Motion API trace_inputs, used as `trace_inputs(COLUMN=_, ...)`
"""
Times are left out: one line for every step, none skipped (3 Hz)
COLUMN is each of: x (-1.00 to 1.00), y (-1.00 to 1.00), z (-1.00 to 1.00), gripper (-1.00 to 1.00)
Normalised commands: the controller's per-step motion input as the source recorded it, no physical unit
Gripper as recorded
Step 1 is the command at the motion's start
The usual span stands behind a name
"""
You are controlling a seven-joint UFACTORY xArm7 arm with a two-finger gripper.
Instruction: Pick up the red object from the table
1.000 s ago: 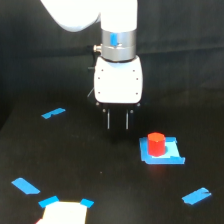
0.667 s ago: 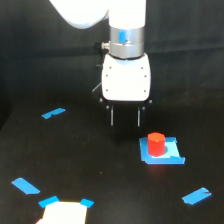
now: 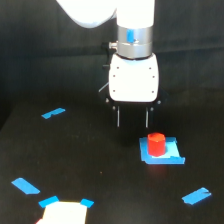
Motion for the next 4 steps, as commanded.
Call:
trace_inputs(x=-0.01, y=0.09, z=0.42, gripper=-1.00)
trace_inputs(x=0.23, y=0.25, z=0.07, gripper=-1.00)
trace_inputs(x=0.45, y=-0.91, z=0.05, gripper=0.10)
trace_inputs(x=0.81, y=-1.00, z=-0.02, gripper=0.70)
